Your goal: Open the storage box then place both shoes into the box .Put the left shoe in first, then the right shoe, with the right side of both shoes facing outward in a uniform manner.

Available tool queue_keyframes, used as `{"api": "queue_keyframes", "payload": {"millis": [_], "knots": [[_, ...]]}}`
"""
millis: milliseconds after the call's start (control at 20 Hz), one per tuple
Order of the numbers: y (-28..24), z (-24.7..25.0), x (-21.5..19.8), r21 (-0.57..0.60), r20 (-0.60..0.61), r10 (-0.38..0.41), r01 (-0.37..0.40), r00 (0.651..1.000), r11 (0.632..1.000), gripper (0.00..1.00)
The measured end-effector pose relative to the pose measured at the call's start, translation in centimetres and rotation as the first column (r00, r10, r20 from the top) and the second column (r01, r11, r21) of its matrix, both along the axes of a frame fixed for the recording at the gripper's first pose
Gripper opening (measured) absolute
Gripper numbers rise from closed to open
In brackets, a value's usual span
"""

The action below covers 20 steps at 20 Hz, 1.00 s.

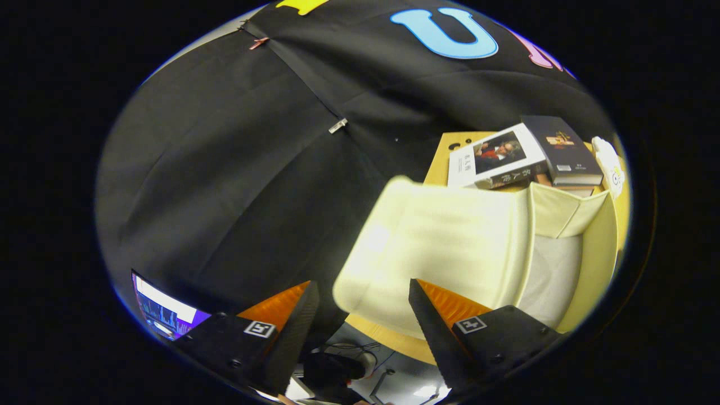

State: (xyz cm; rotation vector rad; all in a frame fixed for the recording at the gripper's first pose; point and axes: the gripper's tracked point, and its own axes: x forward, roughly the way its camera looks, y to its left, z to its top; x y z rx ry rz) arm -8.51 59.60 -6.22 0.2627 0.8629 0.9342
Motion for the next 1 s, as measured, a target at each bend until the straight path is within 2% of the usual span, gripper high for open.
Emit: {"api": "queue_keyframes", "payload": {"millis": [100, 250, 550, 850, 1000], "knots": [[-2.6, 1.6, 1.3, -0.001, 0.116, -0.020, 0.020, 0.993, 1.000, 0.98], [-7.7, 3.6, 3.7, -0.005, 0.266, -0.074, 0.078, 0.961, 0.997, 0.98], [-20.7, 6.4, 9.2, 0.010, 0.406, -0.243, 0.261, 0.881, 0.965, 0.98], [-35.0, 4.9, 13.2, -0.075, 0.537, -0.348, 0.455, 0.768, 0.887, 0.98], [-41.4, 1.6, 13.7, -0.142, 0.548, -0.383, 0.534, 0.744, 0.833, 0.98]]}}
